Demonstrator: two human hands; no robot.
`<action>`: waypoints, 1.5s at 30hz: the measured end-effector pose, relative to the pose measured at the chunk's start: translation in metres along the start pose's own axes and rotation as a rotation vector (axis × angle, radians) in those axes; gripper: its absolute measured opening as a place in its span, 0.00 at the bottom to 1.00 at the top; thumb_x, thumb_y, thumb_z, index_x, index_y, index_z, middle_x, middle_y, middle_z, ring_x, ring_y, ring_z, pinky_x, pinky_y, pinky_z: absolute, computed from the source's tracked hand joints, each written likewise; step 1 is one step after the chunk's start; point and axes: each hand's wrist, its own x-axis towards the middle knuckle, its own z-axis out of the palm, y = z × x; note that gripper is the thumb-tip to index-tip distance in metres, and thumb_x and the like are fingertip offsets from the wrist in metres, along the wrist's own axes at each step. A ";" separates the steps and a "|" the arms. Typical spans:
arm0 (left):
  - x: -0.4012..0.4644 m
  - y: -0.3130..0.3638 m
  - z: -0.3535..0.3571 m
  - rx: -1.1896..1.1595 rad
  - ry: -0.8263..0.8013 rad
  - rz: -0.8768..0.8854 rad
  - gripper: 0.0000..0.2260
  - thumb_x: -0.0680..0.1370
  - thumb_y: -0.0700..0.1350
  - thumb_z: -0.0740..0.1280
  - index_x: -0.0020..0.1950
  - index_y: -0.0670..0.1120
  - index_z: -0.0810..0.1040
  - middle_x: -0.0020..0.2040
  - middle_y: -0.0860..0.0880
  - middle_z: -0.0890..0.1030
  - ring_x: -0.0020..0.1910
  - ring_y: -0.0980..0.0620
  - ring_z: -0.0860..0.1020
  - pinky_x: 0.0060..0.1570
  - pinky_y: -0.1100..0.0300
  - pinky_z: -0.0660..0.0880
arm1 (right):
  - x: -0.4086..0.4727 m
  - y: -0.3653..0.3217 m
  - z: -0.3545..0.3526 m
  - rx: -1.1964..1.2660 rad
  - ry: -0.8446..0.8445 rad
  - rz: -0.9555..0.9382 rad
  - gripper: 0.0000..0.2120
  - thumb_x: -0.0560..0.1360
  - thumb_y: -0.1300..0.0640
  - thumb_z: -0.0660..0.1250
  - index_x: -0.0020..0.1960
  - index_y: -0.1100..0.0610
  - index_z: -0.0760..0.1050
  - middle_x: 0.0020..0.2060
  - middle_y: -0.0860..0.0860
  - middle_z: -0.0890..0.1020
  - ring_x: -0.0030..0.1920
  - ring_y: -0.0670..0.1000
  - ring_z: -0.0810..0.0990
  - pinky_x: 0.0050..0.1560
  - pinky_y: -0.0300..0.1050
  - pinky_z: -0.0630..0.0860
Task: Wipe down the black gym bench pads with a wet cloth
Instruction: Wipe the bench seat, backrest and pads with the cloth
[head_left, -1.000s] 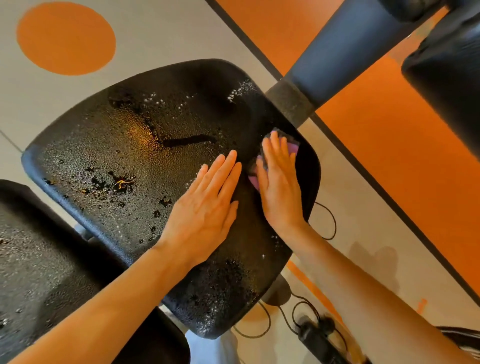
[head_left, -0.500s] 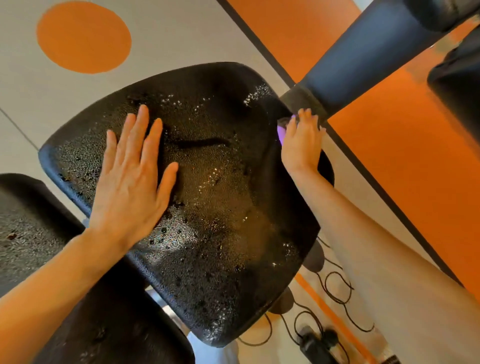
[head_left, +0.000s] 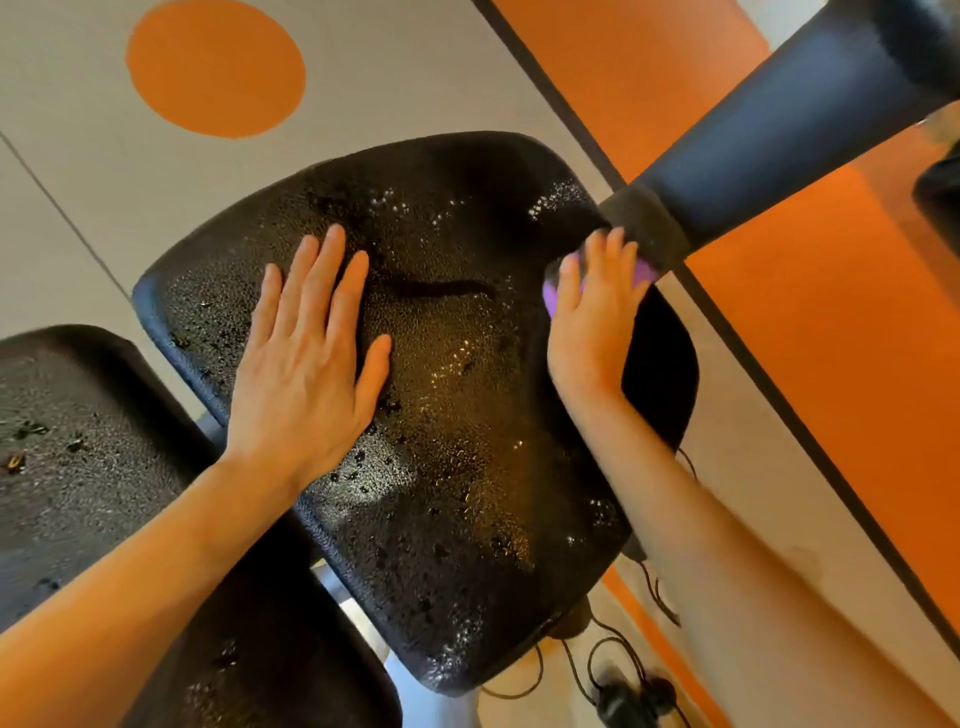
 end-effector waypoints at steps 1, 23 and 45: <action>0.000 0.000 0.000 0.002 -0.001 -0.005 0.29 0.82 0.56 0.49 0.80 0.44 0.51 0.81 0.45 0.49 0.80 0.47 0.46 0.79 0.49 0.42 | -0.030 0.000 -0.004 0.034 -0.025 -0.102 0.19 0.83 0.55 0.53 0.72 0.59 0.65 0.74 0.57 0.64 0.76 0.56 0.57 0.77 0.54 0.53; -0.001 -0.002 0.000 -0.006 0.010 0.011 0.29 0.82 0.55 0.50 0.79 0.42 0.54 0.81 0.43 0.51 0.80 0.44 0.49 0.79 0.47 0.47 | -0.014 -0.040 0.016 -0.013 0.020 -0.051 0.17 0.80 0.59 0.53 0.68 0.60 0.67 0.73 0.57 0.65 0.76 0.55 0.58 0.75 0.57 0.59; 0.000 -0.002 -0.002 0.007 -0.024 0.004 0.29 0.82 0.56 0.50 0.80 0.43 0.53 0.81 0.44 0.50 0.80 0.46 0.48 0.79 0.47 0.47 | 0.035 -0.018 0.001 0.178 -0.138 -0.111 0.19 0.82 0.56 0.56 0.73 0.58 0.65 0.73 0.54 0.67 0.73 0.51 0.64 0.72 0.36 0.56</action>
